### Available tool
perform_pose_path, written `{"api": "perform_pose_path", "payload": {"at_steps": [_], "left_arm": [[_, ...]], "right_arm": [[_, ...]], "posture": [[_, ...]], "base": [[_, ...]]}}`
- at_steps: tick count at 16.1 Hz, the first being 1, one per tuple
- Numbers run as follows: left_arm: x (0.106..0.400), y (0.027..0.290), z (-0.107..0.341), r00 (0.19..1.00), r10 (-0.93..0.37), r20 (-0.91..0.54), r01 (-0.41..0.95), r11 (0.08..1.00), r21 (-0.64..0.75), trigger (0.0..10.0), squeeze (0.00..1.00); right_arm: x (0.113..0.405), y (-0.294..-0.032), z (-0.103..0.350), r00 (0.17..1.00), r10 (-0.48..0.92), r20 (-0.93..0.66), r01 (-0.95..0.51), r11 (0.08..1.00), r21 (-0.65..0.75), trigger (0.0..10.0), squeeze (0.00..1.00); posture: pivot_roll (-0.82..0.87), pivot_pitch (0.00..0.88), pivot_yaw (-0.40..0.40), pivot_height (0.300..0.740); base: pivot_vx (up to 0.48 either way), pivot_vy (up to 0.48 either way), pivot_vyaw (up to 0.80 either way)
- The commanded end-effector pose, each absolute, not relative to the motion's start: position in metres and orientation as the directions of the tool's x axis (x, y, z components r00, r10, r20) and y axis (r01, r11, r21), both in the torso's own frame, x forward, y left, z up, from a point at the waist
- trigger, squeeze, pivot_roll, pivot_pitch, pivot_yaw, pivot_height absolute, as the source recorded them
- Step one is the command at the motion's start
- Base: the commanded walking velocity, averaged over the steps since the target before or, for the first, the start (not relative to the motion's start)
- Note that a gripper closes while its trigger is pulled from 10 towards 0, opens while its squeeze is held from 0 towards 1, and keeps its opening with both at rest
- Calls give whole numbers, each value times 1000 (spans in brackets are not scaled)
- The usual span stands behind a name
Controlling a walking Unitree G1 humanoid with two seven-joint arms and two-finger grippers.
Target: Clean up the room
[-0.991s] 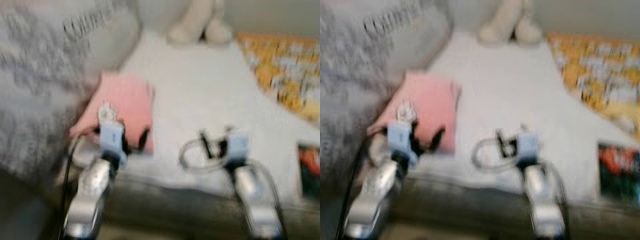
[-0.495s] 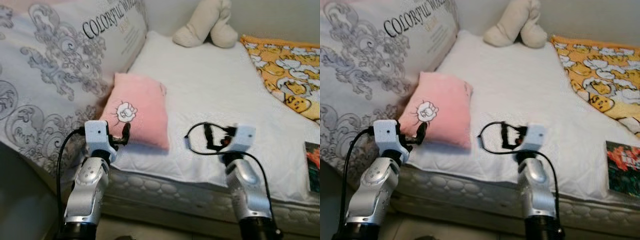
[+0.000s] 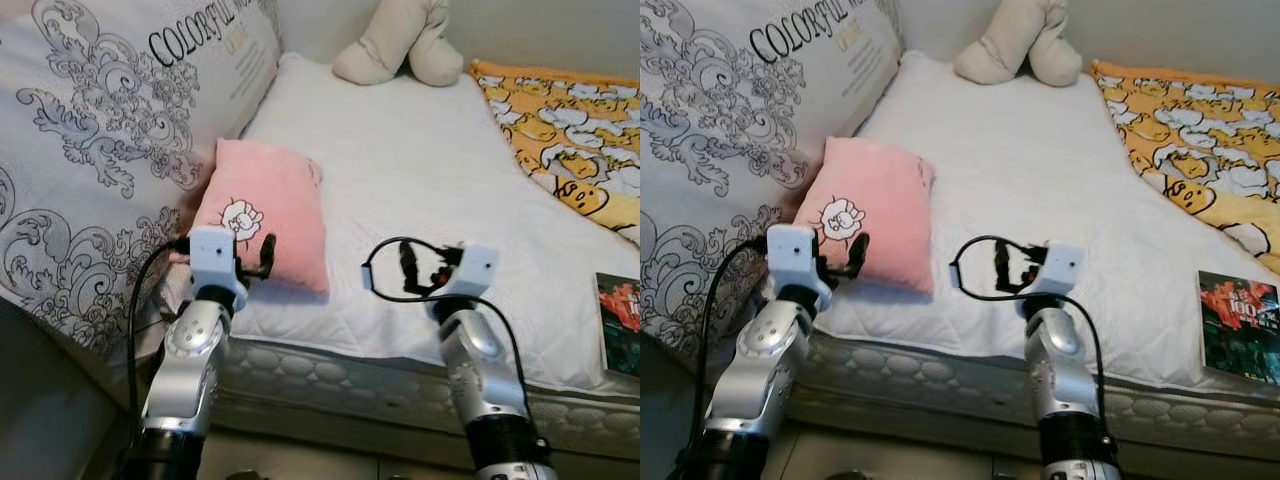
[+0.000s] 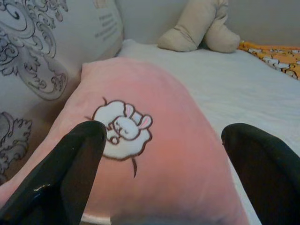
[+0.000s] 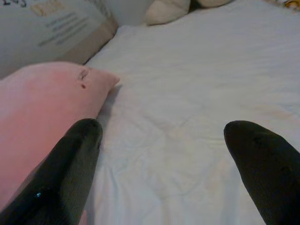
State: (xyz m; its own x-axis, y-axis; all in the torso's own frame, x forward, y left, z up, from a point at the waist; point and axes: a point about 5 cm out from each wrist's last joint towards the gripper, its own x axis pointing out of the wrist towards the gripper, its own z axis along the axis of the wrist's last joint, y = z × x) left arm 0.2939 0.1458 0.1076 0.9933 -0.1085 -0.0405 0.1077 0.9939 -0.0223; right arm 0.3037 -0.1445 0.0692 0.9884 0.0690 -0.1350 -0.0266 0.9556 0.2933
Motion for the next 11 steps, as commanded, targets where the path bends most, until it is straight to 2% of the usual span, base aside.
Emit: {"api": "perform_pose_path", "payload": {"at_steps": [1, 7, 11], "left_arm": [[296, 145, 108, 993, -109, -40, 107, 993, -40, 10000, 0], [295, 140, 103, 994, -94, -59, 92, 995, -31, 10000, 0], [299, 140, 106, 995, -85, -47, 85, 996, -11, 10000, 0]], "right_arm": [[312, -143, 79, 992, 79, -97, -49, 959, 279, 10000, 0], [311, -143, 78, 989, 110, -98, -86, 971, 225, 10000, 0], [315, -135, 77, 987, 129, -98, -105, 970, 219, 10000, 0]], "posture": [[6, 0, -2, 727], [-2, 0, -17, 727], [6, 0, -8, 727]], "base": [[0, 480, 0], [0, 442, 0], [0, 0, 0]]}}
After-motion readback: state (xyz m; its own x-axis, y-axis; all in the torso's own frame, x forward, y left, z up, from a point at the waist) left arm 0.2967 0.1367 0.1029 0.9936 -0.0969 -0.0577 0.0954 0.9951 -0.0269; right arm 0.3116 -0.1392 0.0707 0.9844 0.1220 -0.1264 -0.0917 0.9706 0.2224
